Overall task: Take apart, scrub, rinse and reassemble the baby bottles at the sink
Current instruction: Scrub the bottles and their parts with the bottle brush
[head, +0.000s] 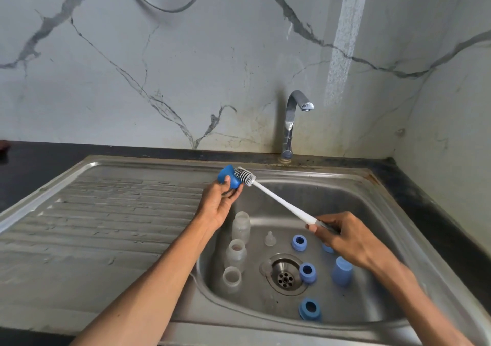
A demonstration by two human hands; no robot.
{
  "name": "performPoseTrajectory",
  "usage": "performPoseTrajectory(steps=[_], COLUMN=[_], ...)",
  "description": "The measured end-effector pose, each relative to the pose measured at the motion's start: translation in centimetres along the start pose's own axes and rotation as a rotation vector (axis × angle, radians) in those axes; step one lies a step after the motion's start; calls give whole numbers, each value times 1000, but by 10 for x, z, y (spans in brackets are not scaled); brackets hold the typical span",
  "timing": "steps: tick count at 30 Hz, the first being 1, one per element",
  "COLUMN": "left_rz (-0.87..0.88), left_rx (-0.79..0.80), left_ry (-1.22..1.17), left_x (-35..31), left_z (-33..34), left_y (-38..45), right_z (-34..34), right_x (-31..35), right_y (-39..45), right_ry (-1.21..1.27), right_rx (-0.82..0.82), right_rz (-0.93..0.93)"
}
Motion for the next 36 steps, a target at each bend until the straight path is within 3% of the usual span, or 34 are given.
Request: performPoseTrajectory(steps=[6, 15, 23, 29, 36], left_rz=[-134, -73, -158, -67, -137], left_rx=[107, -86, 71, 3, 104], left_ry=[17, -58, -57, -122, -103], left_x=[12, -2, 19, -1, 13], left_z=[16, -9, 17, -2, 19], left_y=[-9, -2, -10, 4, -9], right_z=[-2, 6, 4, 8, 5], right_x=[-1, 4, 9, 12, 14], right_y=[0, 0, -1, -4, -3], right_ry=[-40, 5, 28, 43, 80], right_rx=[-46, 60, -7, 91, 17], right_rz=[10, -5, -12, -5, -11])
Point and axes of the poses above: each hand's wrist, its own y-axis towards the middle knuckle, its own z-axis out of the palm, x = y × z, the point moved 9 cm from there along y, towards the middle knuckle, and after that the axes turned 5 degrees about -z, right-handed, at the moved point
